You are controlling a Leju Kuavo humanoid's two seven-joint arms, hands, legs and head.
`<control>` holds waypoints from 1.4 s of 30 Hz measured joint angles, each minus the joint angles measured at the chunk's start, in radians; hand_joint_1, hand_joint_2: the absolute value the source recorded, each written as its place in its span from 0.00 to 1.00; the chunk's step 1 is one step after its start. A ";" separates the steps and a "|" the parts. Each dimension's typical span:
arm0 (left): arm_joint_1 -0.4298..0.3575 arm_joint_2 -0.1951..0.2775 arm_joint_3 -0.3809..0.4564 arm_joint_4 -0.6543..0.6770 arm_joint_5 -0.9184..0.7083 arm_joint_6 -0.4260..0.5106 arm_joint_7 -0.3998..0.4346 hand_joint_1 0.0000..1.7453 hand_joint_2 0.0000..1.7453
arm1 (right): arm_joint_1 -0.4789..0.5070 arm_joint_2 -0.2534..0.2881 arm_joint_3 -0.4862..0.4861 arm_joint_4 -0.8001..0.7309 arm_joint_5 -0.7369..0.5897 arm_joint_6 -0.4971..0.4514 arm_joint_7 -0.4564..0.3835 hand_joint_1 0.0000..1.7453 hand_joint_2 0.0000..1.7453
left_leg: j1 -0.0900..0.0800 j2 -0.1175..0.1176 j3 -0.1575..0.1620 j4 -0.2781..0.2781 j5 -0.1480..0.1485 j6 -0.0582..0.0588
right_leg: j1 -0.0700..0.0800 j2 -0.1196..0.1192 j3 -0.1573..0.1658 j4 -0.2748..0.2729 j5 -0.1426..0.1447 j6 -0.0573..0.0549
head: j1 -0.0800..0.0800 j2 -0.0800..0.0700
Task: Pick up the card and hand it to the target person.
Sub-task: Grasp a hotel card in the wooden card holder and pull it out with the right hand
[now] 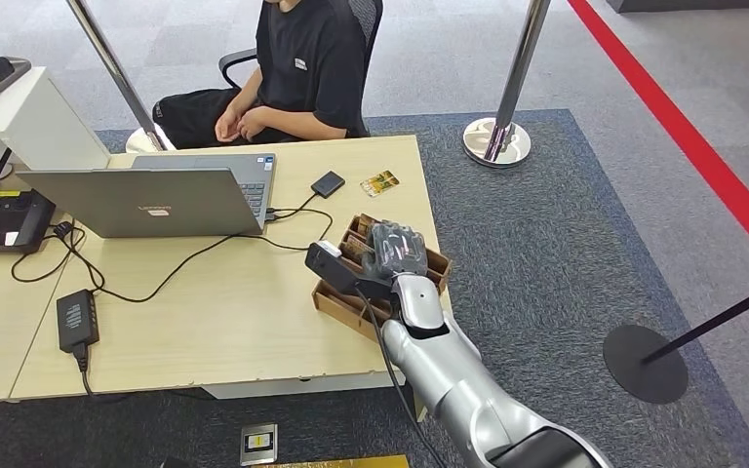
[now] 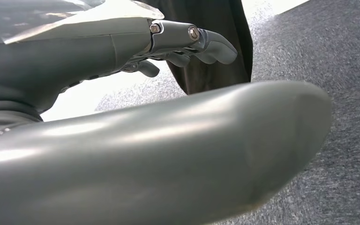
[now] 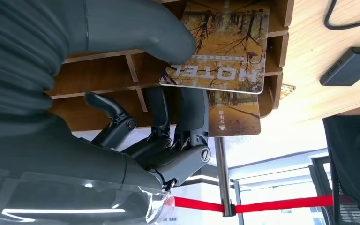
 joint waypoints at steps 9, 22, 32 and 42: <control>0.000 0.000 0.000 0.000 0.000 0.000 0.000 0.00 0.00 | 0.007 0.002 -0.006 -0.032 -0.011 -0.001 -0.011 0.79 1.00 | 0.000 0.000 0.000 0.000 0.000 0.000 | 0.000 0.000 0.000 0.000 0.000 0.000 | 0.000 0.000; 0.000 0.000 0.000 0.000 -0.002 0.000 -0.004 0.00 0.00 | 0.020 0.000 -0.013 -0.056 -0.028 -0.005 -0.016 0.81 1.00 | 0.000 0.000 0.000 0.000 0.000 0.000 | 0.000 0.000 0.000 0.000 0.000 0.000 | 0.000 0.000; 0.000 0.000 0.000 0.000 -0.002 0.000 0.000 0.00 0.00 | 0.036 -0.003 -0.014 -0.119 -0.076 -0.007 -0.060 0.80 1.00 | 0.000 0.000 0.000 0.000 0.000 0.000 | 0.000 0.000 -0.001 0.000 0.000 0.000 | 0.000 0.000; 0.000 0.000 0.000 0.000 -0.002 0.003 0.007 0.00 0.00 | 0.077 -0.014 -0.014 -0.318 -0.264 0.097 -0.162 0.77 1.00 | 0.000 0.000 -0.001 0.000 0.000 0.000 | 0.000 0.000 -0.001 0.000 0.000 0.000 | 0.000 0.000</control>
